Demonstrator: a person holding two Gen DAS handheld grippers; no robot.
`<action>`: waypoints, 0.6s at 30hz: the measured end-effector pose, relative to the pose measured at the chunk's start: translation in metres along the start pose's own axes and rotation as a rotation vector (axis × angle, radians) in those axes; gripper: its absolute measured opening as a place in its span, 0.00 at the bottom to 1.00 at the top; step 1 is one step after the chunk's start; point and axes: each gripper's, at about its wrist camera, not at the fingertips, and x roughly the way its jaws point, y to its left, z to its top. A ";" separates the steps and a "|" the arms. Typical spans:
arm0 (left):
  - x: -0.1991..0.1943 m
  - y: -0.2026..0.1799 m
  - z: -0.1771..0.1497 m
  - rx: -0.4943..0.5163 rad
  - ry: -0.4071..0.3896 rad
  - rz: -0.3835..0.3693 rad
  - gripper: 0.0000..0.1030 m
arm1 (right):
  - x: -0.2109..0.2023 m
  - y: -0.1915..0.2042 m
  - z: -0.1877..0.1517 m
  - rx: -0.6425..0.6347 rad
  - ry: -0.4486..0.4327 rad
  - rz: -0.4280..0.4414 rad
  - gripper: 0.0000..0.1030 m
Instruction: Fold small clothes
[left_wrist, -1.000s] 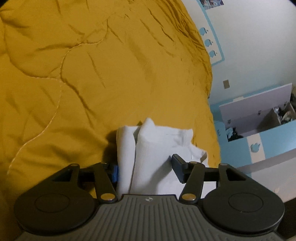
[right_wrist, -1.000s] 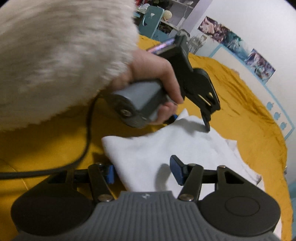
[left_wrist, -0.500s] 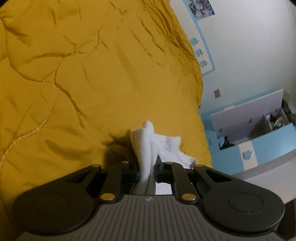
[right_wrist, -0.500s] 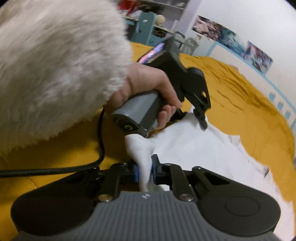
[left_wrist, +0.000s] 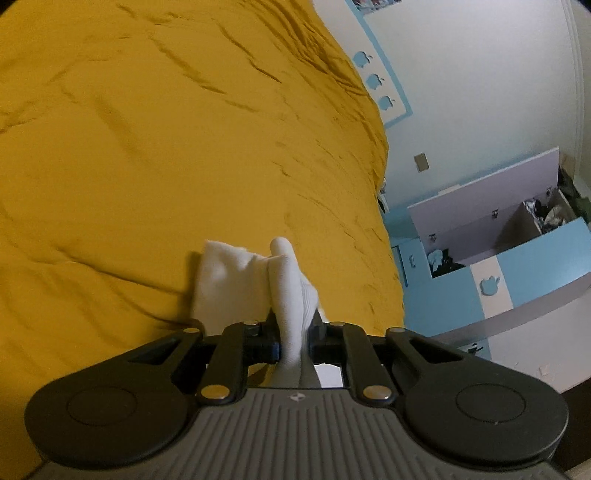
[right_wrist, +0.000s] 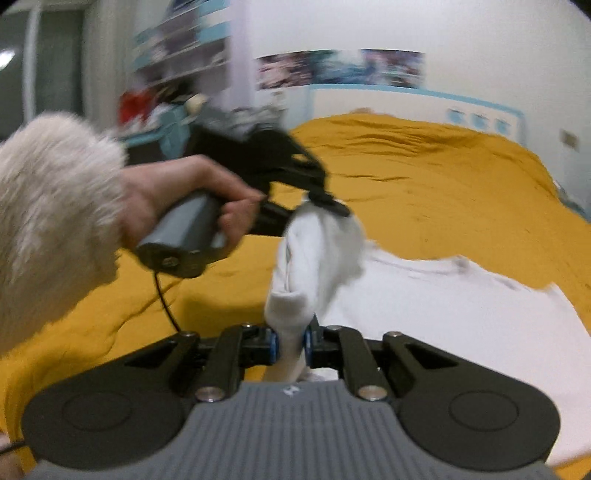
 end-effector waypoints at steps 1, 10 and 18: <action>0.007 -0.011 -0.002 0.015 0.004 0.004 0.13 | -0.006 -0.011 0.001 0.027 -0.008 -0.014 0.07; 0.080 -0.096 -0.029 0.132 0.066 0.017 0.13 | -0.060 -0.107 -0.001 0.193 -0.096 -0.136 0.07; 0.150 -0.136 -0.064 0.211 0.144 0.055 0.13 | -0.086 -0.202 -0.040 0.369 -0.159 -0.225 0.07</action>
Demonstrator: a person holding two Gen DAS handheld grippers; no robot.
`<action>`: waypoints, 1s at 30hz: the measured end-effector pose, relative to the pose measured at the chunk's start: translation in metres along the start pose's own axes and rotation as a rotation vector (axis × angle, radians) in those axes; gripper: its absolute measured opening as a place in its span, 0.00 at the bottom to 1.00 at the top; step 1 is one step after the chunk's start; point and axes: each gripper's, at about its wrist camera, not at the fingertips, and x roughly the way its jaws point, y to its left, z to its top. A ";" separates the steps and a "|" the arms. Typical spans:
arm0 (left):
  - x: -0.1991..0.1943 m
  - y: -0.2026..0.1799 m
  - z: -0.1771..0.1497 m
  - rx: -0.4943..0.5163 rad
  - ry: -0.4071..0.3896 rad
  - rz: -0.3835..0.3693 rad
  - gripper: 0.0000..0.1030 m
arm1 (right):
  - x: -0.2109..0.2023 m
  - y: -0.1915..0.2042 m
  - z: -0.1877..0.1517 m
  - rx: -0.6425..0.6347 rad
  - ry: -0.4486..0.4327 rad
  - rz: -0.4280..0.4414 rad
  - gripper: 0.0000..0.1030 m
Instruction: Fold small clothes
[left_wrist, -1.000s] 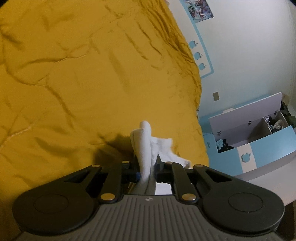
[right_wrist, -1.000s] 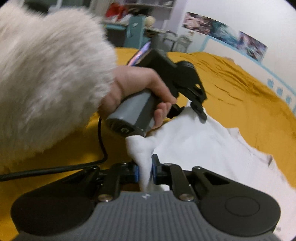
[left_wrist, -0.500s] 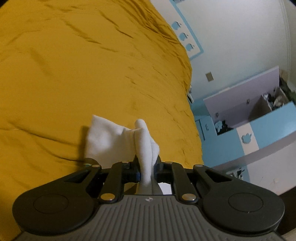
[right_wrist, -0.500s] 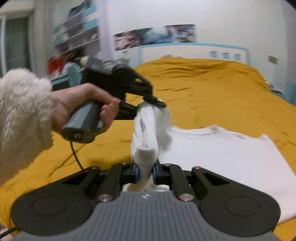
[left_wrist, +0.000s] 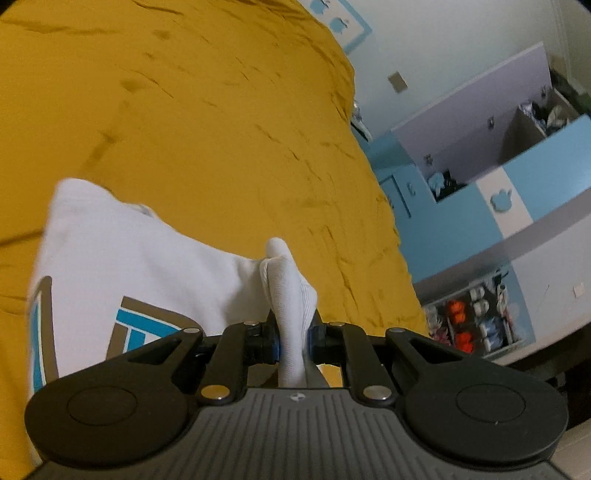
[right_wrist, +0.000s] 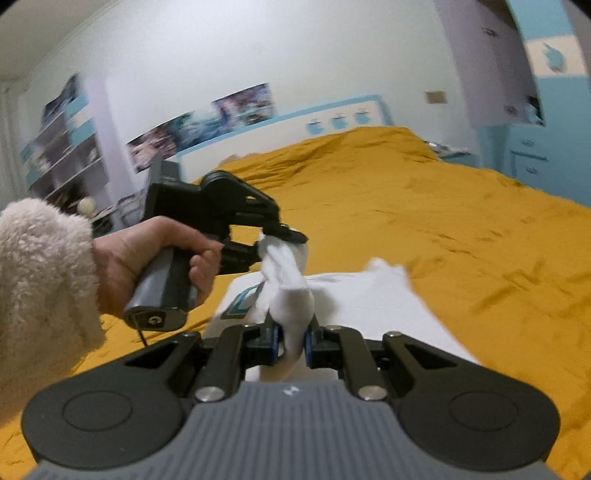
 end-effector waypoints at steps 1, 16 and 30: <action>0.008 -0.005 -0.002 0.013 0.008 0.007 0.13 | -0.002 -0.013 -0.003 0.023 0.002 -0.015 0.07; 0.061 -0.026 -0.030 0.075 0.085 0.136 0.13 | 0.015 -0.075 -0.026 0.213 0.048 -0.075 0.06; 0.022 -0.057 -0.021 0.135 -0.025 -0.009 0.31 | -0.015 -0.095 -0.023 0.261 0.024 -0.222 0.23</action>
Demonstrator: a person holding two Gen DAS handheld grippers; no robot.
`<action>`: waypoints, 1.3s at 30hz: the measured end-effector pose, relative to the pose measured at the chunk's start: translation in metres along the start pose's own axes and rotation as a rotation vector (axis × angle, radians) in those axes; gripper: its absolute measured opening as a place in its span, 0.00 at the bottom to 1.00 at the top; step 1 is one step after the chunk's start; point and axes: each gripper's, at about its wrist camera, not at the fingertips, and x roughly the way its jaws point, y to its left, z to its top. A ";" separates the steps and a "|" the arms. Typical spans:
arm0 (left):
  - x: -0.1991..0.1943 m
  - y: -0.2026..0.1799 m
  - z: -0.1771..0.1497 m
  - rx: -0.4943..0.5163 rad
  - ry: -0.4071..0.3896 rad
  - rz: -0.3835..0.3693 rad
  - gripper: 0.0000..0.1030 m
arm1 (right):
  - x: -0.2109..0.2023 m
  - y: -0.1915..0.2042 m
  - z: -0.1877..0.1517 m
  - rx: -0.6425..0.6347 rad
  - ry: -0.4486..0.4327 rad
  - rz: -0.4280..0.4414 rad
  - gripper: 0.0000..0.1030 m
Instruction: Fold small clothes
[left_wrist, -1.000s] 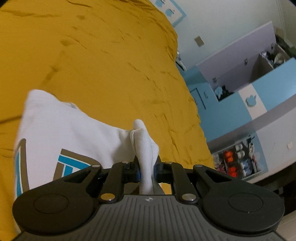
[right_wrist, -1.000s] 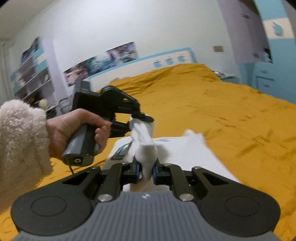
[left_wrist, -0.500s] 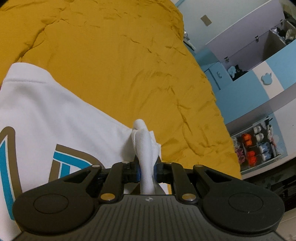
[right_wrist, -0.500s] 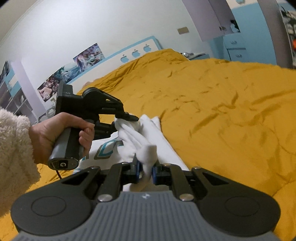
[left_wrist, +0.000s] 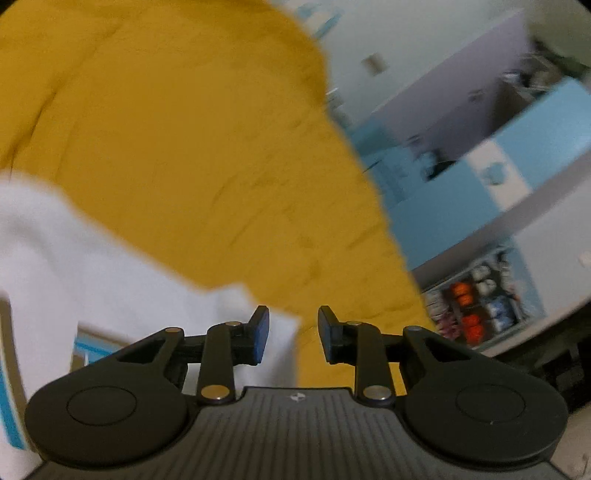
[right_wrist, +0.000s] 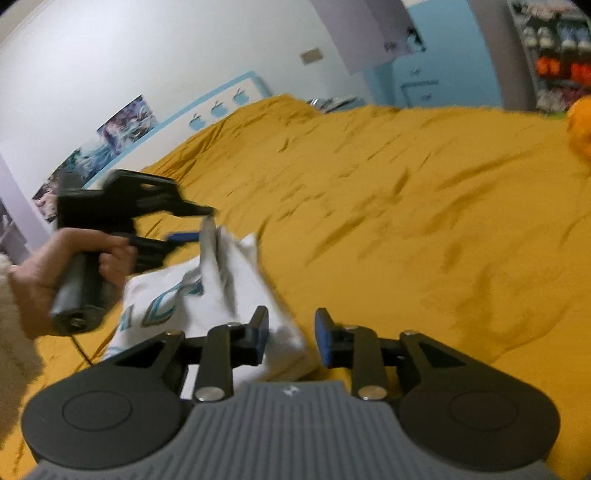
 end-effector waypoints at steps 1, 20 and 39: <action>-0.016 -0.004 0.000 0.023 -0.029 -0.023 0.31 | -0.004 -0.002 0.005 0.004 -0.014 0.016 0.23; -0.188 0.078 -0.129 -0.052 -0.022 0.057 0.36 | 0.190 0.057 0.100 -0.227 0.259 0.354 0.40; -0.205 0.087 -0.162 -0.034 0.034 0.023 0.38 | 0.185 0.018 0.107 -0.169 0.276 0.256 0.34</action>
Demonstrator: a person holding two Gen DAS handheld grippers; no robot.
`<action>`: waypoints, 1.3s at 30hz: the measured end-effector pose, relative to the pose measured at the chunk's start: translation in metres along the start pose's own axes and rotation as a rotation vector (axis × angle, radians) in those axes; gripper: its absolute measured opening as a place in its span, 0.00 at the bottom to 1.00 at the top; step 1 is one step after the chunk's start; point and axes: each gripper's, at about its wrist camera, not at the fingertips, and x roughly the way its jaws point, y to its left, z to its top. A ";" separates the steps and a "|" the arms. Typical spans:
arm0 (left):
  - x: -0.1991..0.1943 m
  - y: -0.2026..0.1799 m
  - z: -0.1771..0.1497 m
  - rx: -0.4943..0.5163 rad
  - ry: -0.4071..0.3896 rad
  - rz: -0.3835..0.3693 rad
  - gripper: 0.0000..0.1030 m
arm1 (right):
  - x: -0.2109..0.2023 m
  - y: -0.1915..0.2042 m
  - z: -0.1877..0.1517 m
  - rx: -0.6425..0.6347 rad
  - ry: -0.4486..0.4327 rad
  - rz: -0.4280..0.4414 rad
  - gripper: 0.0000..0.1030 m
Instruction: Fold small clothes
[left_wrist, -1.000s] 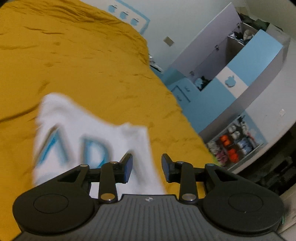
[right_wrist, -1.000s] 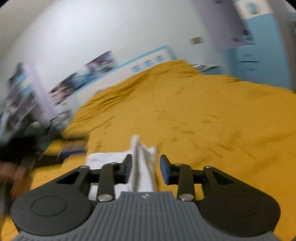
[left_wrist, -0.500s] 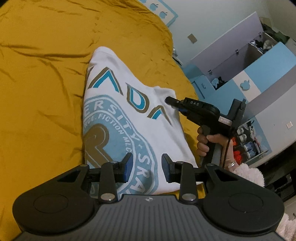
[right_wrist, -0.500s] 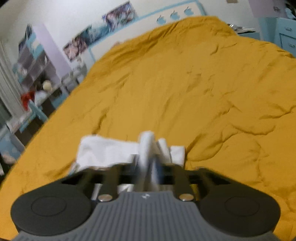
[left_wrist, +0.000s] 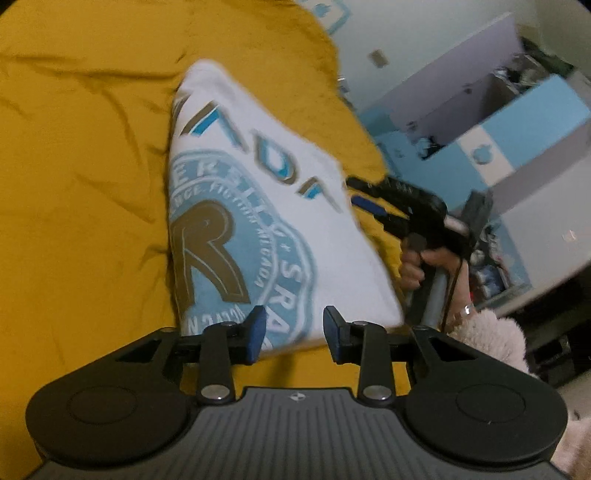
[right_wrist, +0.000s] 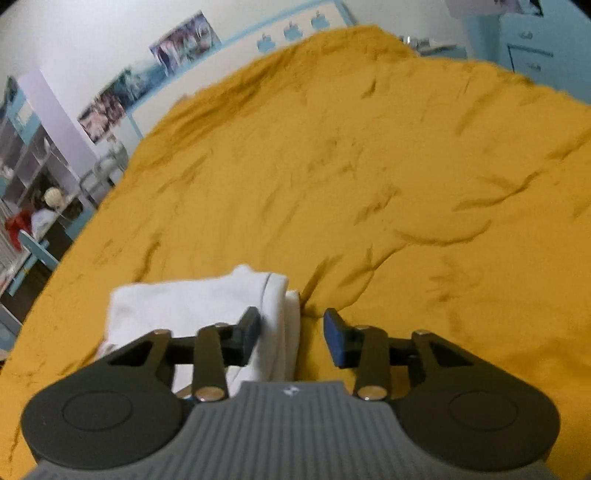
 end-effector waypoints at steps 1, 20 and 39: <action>-0.014 -0.004 -0.003 0.045 -0.021 0.027 0.38 | -0.019 -0.001 -0.006 -0.010 0.003 0.023 0.34; -0.012 -0.019 -0.040 0.440 -0.085 0.361 0.10 | -0.120 0.014 -0.115 -0.002 0.035 -0.011 0.41; -0.056 -0.023 -0.021 0.255 -0.173 0.271 0.04 | -0.127 0.028 -0.098 -0.045 -0.066 -0.004 0.26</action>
